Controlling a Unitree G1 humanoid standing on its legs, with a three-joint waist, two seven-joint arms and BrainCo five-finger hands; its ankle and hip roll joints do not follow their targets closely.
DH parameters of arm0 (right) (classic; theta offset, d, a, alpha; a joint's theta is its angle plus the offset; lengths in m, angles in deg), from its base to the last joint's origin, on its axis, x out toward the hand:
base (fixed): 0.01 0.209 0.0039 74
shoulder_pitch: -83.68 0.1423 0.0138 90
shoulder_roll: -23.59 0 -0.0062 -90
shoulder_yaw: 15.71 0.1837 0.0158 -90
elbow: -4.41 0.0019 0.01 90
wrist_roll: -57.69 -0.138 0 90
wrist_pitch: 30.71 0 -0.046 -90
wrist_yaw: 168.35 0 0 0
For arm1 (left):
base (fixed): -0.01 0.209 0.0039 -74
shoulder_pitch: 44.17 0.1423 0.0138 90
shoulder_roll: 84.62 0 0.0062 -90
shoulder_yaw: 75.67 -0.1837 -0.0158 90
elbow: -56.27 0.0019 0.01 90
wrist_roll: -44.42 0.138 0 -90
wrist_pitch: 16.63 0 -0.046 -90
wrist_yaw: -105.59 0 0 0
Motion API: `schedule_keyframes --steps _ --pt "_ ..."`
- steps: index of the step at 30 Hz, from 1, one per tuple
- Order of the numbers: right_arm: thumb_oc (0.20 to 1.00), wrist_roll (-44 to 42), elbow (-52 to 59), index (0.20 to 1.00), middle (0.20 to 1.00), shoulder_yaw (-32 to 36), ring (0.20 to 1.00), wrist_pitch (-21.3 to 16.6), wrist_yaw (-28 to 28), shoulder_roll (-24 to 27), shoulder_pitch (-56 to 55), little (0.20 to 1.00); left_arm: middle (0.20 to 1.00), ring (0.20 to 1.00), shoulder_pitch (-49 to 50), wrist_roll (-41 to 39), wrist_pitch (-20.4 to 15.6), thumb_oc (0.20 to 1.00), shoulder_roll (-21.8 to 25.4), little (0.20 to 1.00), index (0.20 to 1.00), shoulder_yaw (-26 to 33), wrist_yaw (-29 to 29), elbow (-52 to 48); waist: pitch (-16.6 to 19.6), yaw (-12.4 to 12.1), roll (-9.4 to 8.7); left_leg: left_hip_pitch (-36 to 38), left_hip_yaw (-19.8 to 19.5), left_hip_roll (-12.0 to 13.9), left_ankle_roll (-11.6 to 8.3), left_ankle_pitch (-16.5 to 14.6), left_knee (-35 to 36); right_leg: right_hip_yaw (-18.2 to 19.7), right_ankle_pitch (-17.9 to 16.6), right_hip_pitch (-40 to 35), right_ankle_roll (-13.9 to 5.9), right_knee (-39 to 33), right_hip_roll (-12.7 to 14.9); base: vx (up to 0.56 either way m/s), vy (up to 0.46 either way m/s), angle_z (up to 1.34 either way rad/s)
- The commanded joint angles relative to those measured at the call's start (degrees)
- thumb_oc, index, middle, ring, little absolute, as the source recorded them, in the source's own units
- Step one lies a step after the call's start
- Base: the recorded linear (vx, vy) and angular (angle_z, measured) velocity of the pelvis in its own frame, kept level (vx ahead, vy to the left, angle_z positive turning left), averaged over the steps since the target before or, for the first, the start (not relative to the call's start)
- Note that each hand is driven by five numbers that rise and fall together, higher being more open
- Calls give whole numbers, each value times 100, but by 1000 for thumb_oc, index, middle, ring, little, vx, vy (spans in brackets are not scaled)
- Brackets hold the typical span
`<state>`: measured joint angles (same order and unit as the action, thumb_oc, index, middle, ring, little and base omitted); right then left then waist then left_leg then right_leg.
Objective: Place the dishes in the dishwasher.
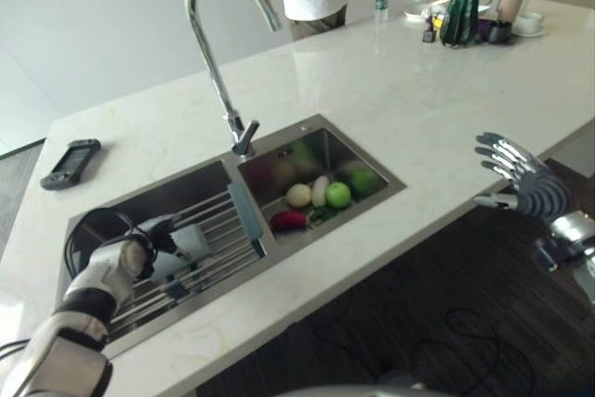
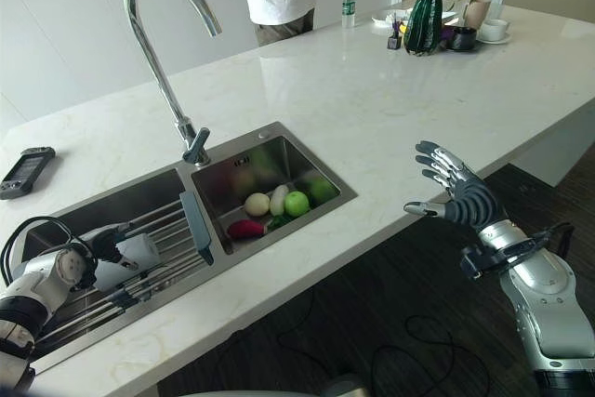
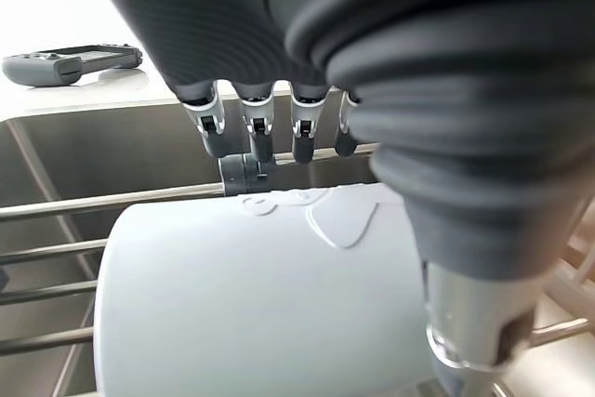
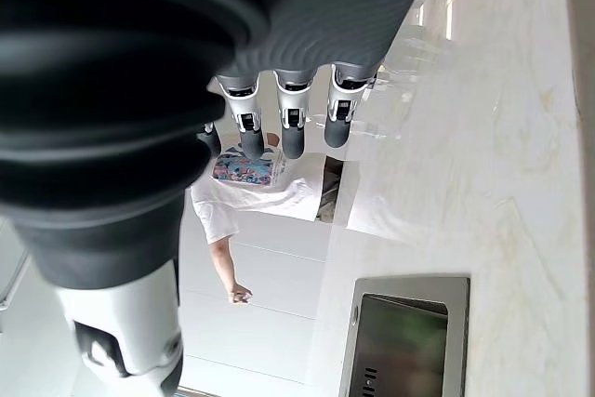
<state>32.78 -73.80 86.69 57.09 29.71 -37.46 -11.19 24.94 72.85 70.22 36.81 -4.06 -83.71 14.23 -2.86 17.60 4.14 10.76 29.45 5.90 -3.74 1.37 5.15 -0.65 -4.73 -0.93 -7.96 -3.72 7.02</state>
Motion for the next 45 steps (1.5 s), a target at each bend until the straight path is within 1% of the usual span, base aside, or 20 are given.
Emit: schedule_keyframes --steps 1,5,8,14,20,27,30,35,36,37,38,39,40,41,45 --pt "1000 -144 265 1000 1000 186 1000 -377 -111 97 265 1000 1000 1000 -286 174 59 1000 130 1000 1000 220 198 266 131 -92 -200 162 -396 2 52 -370 -15 -721 100 -400 -284 -128 152 0 0 0" --pt "1000 -132 279 1000 1000 170 1000 -348 -142 80 259 1000 1000 1000 -208 237 69 1000 37 1000 1000 204 261 210 133 -118 -222 174 -414 2 58 -373 -15 -747 104 -418 -279 -128 152 0 0 0" --pt "1000 -85 318 1000 1000 138 1000 -346 -178 27 266 1000 1000 1000 -169 301 205 1000 -15 1000 1000 214 224 193 133 -138 -238 171 -427 3 56 -369 -15 -763 103 -420 -274 -128 146 0 0 0" --pt "1000 -118 328 1000 1000 136 1000 -368 -147 75 292 1000 1000 1000 -206 311 148 1000 -71 1000 1000 191 307 611 131 -108 -244 163 -413 1 62 -361 -15 -750 96 -403 -266 -128 138 0 0 0" --pt "1000 -128 357 1000 1000 185 1000 -351 -91 99 295 1000 1000 1000 -181 292 191 1000 -129 1000 1000 205 275 798 153 -79 -232 174 -402 5 52 -378 -15 -713 105 -412 -280 -128 137 0 0 0" --pt "1000 -166 347 1000 1000 182 1000 -404 -26 176 351 1000 1000 1000 -316 231 180 1000 -88 1000 1000 192 428 1229 173 -10 -240 188 -344 12 45 -379 -15 -671 97 -393 -271 -128 121 0 0 0" --pt "1000 -190 337 1000 1000 182 1000 -407 16 243 381 1000 1000 1000 -349 331 184 1000 -117 1000 1000 157 491 1403 196 18 -251 193 -320 13 48 -384 -15 -653 96 -386 -269 -128 115 0 0 0" --pt "1000 -247 334 1000 1000 169 1000 -420 50 302 440 1000 1000 1000 -440 389 212 1000 -177 1000 1000 51 382 1688 224 58 -263 191 -286 18 45 -379 -15 -627 98 -373 -266 -128 107 15 14 -5" --pt "1000 -328 392 1000 1000 229 1000 -368 117 356 421 1000 1000 1000 -396 372 217 1000 -286 1000 1000 -9 373 1901 251 101 -243 245 -356 7 25 -522 -15 -572 207 -421 -326 -128 120 13 9 -9" --pt "1000 -341 424 1000 1000 234 1000 -347 119 365 417 1000 947 947 -377 367 216 947 -320 947 947 -13 377 1948 234 120 -269 199 -257 23 41 -387 -15 -595 107 -374 -275 -128 105 91 54 -7" --pt "1000 -335 447 1000 1000 237 1000 -325 127 359 411 1000 696 696 -360 417 234 696 -403 696 696 -44 326 2021 261 130 -237 249 -341 11 30 -527 -15 -551 211 -416 -326 -128 117 9 8 -8" --pt "1000 -329 461 1000 1000 241 1000 -317 152 359 412 1000 445 445 -340 431 239 445 -433 445 445 -88 268 2087 271 149 -228 250 -330 17 24 -527 -15 -535 212 -409 -329 -128 116 86 56 -8" --pt "1000 -336 463 1000 1000 251 1000 -311 177 359 415 1000 225 225 -318 453 240 225 -469 225 225 -99 265 2124 271 164 -224 264 -323 15 31 -541 -15 -535 222 -423 -337 -128 121 9 13 -7" --pt "1000 -339 472 1000 1000 244 1000 -304 191 359 427 1000 200 200 -285 465 219 200 -497 200 200 -116 291 2165 271 173 -219 267 -315 18 30 -541 -15 -529 224 -420 -341 -128 121 7 14 -6" --pt "1000 -327 509 1000 1000 229 1000 -295 232 343 422 1000 200 200 -247 468 173 200 -527 200 200 -184 294 2118 274 193 -205 272 -298 15 29 -546 -15 -509 229 -420 -340 -128 114 4 4 -11"
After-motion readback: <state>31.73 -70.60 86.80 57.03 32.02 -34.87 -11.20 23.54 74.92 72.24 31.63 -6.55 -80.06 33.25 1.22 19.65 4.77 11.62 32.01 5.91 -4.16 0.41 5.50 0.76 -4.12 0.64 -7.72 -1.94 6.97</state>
